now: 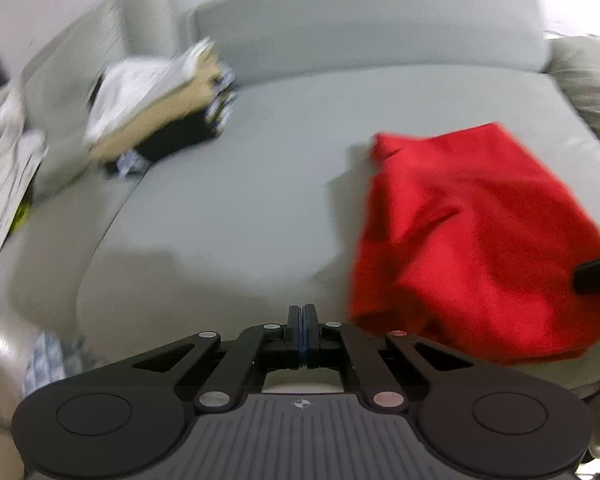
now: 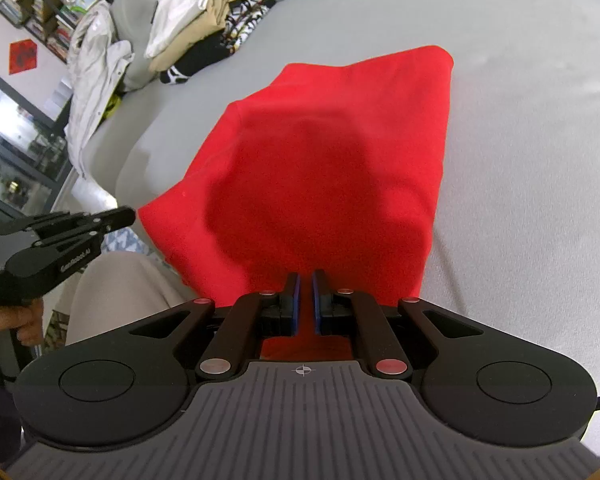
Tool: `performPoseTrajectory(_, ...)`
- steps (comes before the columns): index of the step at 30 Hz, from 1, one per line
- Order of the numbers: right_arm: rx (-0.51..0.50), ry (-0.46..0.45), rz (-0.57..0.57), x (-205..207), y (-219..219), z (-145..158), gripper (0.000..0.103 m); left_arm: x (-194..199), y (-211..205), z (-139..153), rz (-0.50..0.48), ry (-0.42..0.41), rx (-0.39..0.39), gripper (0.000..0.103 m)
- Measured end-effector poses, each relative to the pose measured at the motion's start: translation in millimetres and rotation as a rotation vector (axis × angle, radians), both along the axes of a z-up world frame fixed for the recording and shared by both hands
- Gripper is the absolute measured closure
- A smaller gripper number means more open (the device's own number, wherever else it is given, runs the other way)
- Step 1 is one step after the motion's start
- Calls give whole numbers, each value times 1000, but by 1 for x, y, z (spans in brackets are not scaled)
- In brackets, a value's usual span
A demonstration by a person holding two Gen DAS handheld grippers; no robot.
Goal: Fold clothes
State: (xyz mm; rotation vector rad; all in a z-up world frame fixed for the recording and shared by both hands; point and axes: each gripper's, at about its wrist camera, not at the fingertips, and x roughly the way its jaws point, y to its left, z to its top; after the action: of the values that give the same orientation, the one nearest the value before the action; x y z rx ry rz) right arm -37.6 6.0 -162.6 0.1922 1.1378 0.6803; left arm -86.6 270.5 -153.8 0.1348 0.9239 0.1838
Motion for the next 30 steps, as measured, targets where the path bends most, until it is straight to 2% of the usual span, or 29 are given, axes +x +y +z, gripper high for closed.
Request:
performPoseTrajectory(2,0,0,0,0,0,0,93,-8,5,9,-33,-51,-131,99)
performPoseTrajectory(3,1,0,-1,0,0,0,93,-11,1,12,-71,-63,-150,89)
performPoseTrajectory(5,3,4,-3,1,-1,0,93,-15,-14,13,-148,-48,-122,82)
performPoseTrajectory(7,4,6,-2,2,-1,0,93,-17,-22,10,-171,-34,-98,76)
performPoseTrajectory(9,5,7,-1,1,-2,0,93,-18,-27,7,-186,-23,-84,74)
performPoseTrajectory(14,3,5,-1,1,-1,0,93,-15,-33,-1,-197,-8,-69,77)
performPoseTrajectory(20,5,7,-2,1,-1,0,93,-7,-41,-2,-199,-51,-68,77)
performPoseTrajectory(23,4,6,0,1,-1,0,93,1,-45,-7,-184,-56,-24,76)
performPoseTrajectory(24,3,5,0,1,0,0,93,2,-46,-9,-179,-58,-4,79)
performPoseTrajectory(26,2,4,1,1,0,0,93,3,-47,-11,-170,-73,23,90)
performPoseTrajectory(27,1,3,3,1,0,0,93,3,-47,-12,-166,-81,36,101)
performPoseTrajectory(30,1,3,3,1,-1,0,94,-1,-45,-11,-95,-111,102,101)
